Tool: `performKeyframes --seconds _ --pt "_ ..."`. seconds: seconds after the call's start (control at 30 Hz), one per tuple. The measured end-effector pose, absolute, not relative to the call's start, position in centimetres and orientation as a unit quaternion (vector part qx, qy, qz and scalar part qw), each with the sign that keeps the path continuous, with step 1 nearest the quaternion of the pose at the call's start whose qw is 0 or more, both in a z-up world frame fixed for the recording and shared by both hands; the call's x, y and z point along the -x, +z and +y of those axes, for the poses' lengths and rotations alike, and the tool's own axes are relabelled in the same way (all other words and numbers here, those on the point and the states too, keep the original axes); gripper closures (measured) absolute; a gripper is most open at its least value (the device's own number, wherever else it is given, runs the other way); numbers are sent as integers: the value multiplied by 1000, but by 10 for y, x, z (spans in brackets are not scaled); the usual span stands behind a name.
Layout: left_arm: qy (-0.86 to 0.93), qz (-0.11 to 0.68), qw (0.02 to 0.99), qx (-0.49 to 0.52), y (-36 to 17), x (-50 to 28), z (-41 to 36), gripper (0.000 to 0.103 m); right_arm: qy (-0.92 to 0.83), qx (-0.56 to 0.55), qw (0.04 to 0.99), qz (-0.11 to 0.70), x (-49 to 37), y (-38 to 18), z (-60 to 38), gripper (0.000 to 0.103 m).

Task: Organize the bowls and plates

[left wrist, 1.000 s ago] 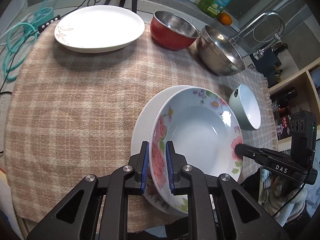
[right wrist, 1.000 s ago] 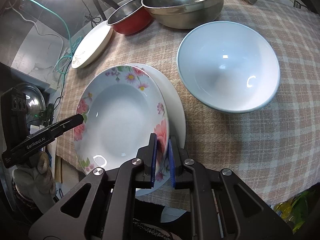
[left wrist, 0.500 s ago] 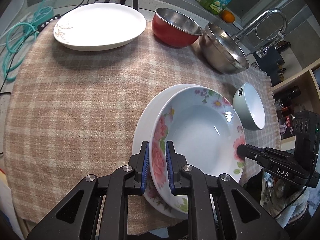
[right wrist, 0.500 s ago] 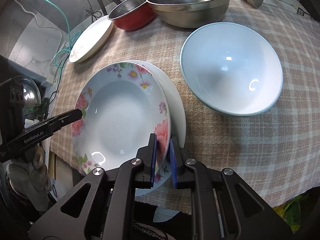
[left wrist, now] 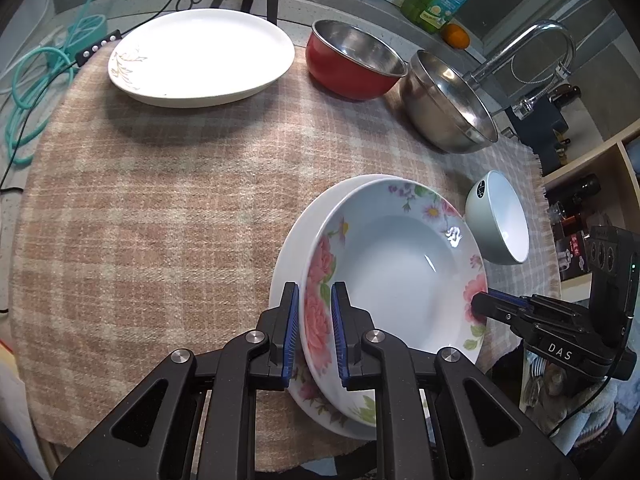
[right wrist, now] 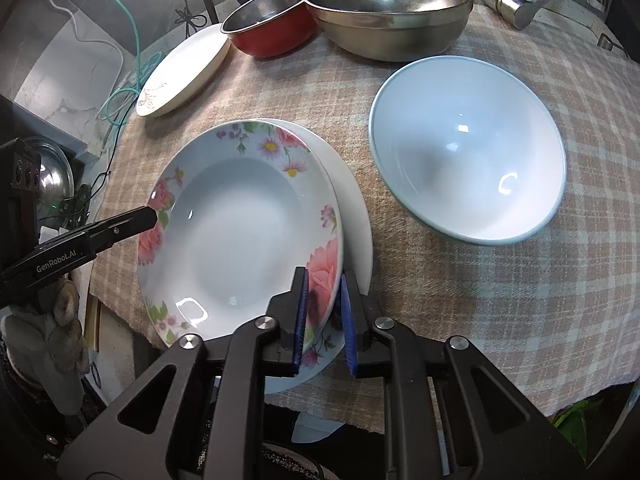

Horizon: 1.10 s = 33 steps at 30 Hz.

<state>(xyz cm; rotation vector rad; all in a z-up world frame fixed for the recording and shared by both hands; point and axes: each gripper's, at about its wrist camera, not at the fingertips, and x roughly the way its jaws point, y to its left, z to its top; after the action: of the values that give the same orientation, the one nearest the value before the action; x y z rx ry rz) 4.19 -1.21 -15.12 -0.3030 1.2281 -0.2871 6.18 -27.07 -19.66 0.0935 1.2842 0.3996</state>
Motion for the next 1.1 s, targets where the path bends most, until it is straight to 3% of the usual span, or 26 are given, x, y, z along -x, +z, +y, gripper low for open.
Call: performKeyframes --seconds 0.57,0.67,0.7,1.1 --pt "-133 555 806 155 -137 -47 12 88 190 -74 810 550 -71 -158 -268 77" --pt "-127 548 811 158 -133 -53 24 88 206 -88 810 541 -77 -151 -258 61" --pt "-125 546 813 159 -132 -56 28 88 212 -90 812 537 -79 -147 -252 59" --pt "-84 517 840 138 -114 -107 103 88 235 -108 815 518 -127 -133 -184 59"
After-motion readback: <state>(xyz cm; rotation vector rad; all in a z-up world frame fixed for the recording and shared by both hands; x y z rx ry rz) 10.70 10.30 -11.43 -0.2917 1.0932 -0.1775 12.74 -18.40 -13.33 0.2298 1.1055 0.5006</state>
